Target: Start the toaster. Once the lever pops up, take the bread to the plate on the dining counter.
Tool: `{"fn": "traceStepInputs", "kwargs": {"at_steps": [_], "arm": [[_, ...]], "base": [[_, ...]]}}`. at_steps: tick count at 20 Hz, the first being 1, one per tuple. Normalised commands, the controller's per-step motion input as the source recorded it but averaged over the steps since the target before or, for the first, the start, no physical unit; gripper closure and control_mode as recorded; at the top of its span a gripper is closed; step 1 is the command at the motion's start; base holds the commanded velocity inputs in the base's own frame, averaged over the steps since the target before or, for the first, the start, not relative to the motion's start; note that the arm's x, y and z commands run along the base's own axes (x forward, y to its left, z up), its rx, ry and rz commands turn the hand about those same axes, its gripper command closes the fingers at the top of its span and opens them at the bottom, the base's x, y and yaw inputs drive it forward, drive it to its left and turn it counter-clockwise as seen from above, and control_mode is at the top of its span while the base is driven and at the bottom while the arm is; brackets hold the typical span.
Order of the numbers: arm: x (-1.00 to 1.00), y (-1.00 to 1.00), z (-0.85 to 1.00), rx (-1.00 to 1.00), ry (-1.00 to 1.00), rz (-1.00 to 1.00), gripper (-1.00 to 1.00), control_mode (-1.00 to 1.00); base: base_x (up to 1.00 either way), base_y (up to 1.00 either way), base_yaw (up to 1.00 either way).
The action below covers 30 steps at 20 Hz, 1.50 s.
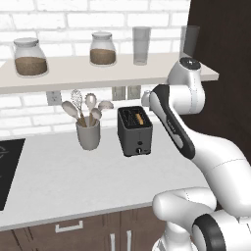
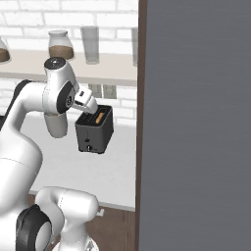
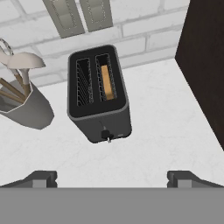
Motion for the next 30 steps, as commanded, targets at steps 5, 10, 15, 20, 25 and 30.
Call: {"fn": "traceStepInputs", "kwargs": {"at_steps": [5, 10, 15, 20, 25, 30], "arm": [[0.0, 0.0, 0.0, 0.0, 0.0, 0.0, -1.0, -1.0], [0.0, 0.0, 0.0, 0.0, 0.0, 0.0, -1.0, -1.0], [0.0, 0.0, 0.0, 0.0, 0.0, 0.0, -1.0, -1.0], [0.0, 0.0, 0.0, 0.0, 0.0, 0.0, -1.0, -1.0], [0.0, 0.0, 0.0, 0.0, 0.0, 0.0, -1.0, -1.0], [0.0, 0.0, 0.0, 0.0, 0.0, 0.0, -1.0, -1.0]], "base": [[0.0, 0.0, 0.0], [0.0, 0.0, 0.0], [0.0, 0.0, 0.0], [0.0, 0.0, 0.0], [0.0, 0.0, 0.0], [0.0, 0.0, 0.0]]}}
